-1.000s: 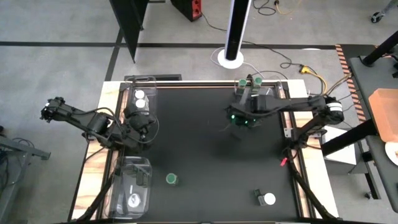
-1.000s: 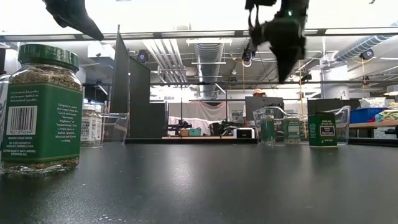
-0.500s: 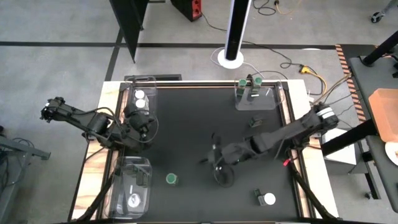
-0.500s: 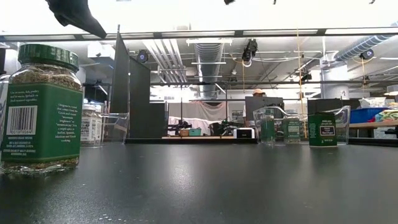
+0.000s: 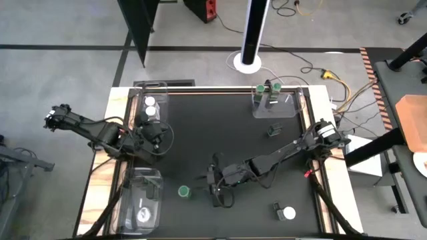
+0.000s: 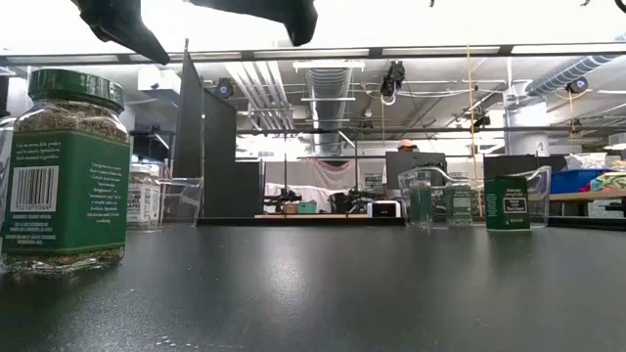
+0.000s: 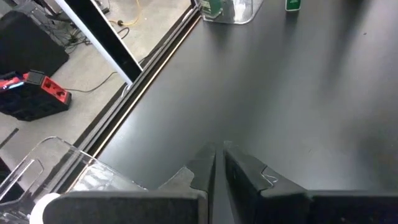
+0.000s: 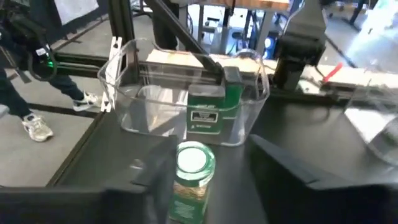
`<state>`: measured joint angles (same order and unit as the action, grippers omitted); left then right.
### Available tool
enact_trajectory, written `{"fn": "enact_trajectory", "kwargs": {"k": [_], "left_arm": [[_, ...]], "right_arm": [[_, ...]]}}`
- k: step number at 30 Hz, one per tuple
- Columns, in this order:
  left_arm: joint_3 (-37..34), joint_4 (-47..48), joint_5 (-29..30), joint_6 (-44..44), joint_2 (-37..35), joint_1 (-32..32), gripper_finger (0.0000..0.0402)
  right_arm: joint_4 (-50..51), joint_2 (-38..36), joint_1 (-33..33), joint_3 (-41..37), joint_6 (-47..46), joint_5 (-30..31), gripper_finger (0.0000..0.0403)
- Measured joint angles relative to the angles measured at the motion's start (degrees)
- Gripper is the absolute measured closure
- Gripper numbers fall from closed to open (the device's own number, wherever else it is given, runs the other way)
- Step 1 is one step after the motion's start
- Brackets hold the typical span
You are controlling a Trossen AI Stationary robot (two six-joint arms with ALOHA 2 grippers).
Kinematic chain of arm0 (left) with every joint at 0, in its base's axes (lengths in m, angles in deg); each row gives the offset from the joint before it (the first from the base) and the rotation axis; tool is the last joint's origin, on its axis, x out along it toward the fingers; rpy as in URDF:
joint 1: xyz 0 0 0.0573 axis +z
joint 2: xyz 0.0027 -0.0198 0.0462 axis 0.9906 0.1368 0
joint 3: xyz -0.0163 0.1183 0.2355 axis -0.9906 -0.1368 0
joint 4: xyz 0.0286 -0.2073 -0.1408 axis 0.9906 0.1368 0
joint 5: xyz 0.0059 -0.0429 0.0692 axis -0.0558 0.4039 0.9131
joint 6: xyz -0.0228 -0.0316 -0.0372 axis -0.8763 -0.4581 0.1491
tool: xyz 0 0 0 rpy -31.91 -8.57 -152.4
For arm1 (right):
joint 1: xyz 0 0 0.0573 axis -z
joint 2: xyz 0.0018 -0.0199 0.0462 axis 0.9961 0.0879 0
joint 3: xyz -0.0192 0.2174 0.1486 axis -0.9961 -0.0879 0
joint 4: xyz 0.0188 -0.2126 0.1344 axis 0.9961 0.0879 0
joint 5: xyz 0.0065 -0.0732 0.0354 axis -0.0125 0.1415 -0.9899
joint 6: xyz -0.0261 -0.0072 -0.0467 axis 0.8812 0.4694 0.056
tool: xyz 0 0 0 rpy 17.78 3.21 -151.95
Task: Sort spices by type
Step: Put the green seasoning bottle into the top right transparent bin
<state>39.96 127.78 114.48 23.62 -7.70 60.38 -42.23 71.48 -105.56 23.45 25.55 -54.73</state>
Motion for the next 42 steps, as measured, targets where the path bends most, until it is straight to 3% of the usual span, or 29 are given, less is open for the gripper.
{"fn": "enact_trajectory", "kwargs": {"k": [9, 14, 31, 42], "left_arm": [[0.00, -0.11, 0.02, 0.13, 0.04, 0.00, 0.0386], [-0.02, -0.40, 0.01, -0.07, 0.07, 0.00, 0.0386], [-0.02, -0.56, 0.02, -0.33, 0.49, -0.01, 0.0386], [-0.02, -0.77, 0.09, -0.35, 0.68, -0.02, 0.0386]], "right_arm": [[-0.21, 9.29, -0.46, 8.20, -2.88, -0.03, 0.0084], [0.40, 13.03, -0.69, 11.58, -2.26, -0.15, 0.0024], [0.30, 19.72, 1.00, 15.79, -6.84, -0.56, 0.0014], [-2.37, 22.81, 1.09, 15.73, -3.81, -3.25, 0.0014]]}}
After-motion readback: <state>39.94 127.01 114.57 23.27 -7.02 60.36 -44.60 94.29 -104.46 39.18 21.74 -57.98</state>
